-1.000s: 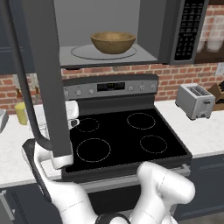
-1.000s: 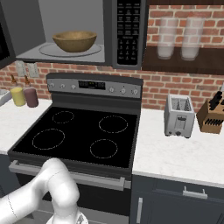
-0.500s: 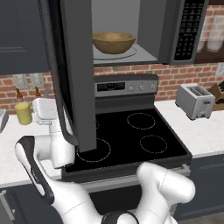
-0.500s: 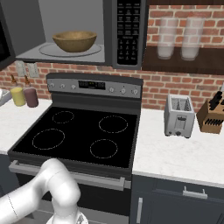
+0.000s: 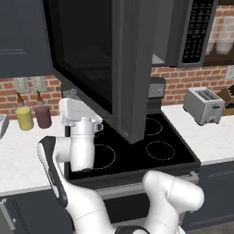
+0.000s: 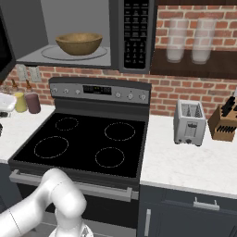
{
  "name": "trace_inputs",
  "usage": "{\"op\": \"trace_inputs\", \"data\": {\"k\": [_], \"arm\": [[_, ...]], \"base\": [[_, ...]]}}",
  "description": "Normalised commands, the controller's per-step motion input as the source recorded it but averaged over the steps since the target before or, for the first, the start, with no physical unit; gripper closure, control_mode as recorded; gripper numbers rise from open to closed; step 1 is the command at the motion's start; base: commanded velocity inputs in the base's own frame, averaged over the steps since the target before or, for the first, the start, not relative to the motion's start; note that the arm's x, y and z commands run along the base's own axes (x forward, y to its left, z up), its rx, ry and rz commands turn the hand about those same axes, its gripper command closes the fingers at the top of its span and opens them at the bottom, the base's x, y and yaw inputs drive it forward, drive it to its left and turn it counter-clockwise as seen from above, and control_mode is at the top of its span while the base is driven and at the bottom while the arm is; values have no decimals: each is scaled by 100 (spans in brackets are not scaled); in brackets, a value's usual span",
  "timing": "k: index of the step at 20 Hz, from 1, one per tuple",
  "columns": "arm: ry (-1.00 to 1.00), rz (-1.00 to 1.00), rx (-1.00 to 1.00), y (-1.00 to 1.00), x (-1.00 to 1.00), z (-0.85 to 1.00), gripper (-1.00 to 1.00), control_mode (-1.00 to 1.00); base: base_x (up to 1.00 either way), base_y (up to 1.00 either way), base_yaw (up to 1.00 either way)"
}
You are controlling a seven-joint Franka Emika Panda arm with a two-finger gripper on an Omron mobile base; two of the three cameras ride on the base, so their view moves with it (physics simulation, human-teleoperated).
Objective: Open the microwave, place the bowl with waffle inside the microwave, then close the microwave door and turn it on.
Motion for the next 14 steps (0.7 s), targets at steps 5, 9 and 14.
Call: {"op": "trace_inputs", "data": {"k": [5,9,14], "arm": [[-29,-14,36,0,-6,-16,-100,-100],[-29,-14,38,0,-8,-10,-100,-100],[-29,-15,37,0,-13,-7,-100,-100]], "base": [[0,0,0],[0,0,0],[0,0,0]]}}
